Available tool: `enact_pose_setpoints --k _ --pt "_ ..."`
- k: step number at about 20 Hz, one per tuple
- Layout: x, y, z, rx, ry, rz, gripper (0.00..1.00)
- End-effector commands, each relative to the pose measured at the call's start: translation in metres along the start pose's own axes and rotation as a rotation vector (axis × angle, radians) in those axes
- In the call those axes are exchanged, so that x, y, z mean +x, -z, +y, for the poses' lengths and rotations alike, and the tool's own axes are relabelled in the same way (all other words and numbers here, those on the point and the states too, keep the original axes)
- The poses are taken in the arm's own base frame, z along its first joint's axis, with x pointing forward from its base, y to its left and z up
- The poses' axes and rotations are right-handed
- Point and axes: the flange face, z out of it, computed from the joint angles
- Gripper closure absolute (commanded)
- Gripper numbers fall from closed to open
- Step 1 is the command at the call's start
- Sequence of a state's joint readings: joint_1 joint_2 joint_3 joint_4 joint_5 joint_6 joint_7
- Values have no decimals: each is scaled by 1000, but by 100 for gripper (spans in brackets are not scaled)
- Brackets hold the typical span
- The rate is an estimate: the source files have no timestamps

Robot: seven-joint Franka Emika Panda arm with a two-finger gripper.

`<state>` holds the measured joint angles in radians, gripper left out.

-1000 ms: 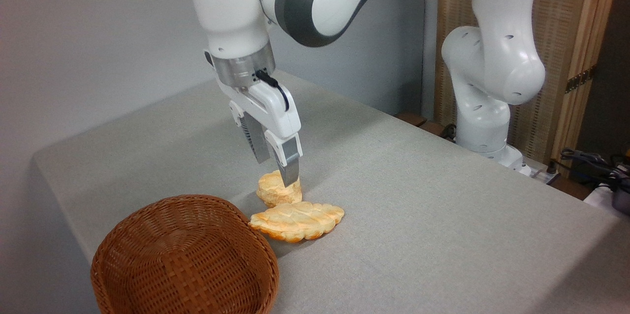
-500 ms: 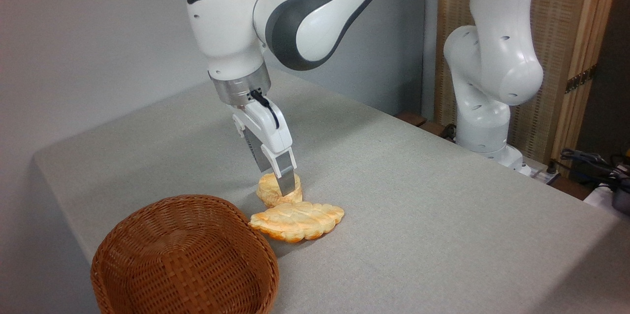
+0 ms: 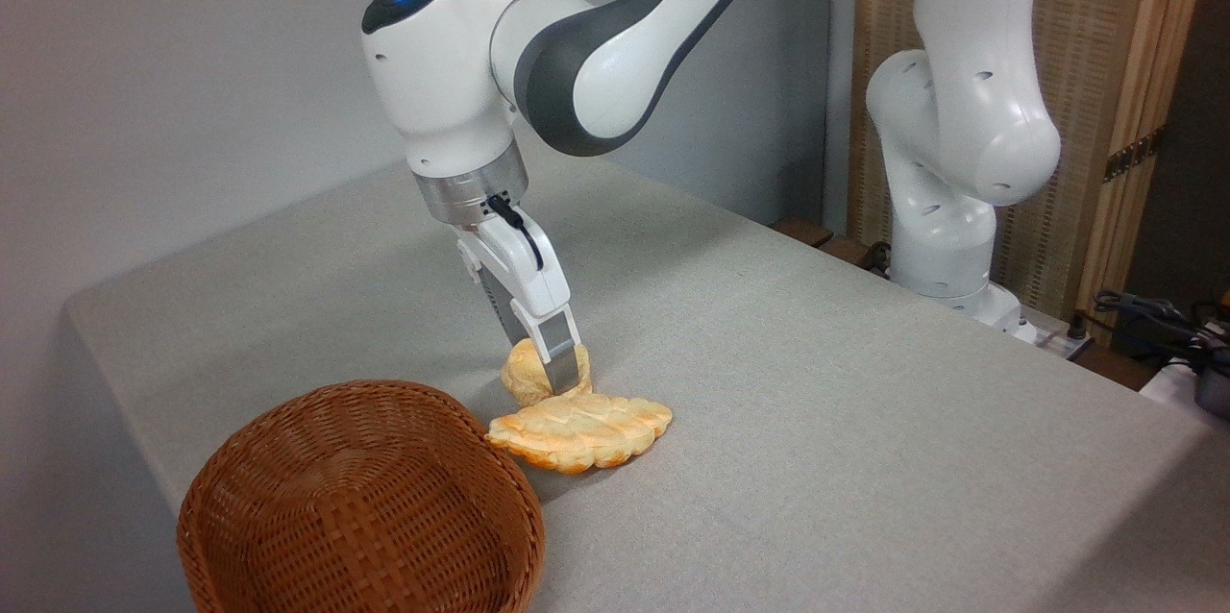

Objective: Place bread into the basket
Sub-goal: 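Close the gripper fingers around the bread roll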

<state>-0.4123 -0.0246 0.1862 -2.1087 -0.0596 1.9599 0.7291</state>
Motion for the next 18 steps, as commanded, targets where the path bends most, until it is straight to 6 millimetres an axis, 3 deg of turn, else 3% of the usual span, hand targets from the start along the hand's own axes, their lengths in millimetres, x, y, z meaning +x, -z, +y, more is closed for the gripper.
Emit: enact_pose_setpoints --k 1,18 --pt "1 -5 -3 12 -23 -2 73" --pt "-1 9 2 10 -25 5 75"
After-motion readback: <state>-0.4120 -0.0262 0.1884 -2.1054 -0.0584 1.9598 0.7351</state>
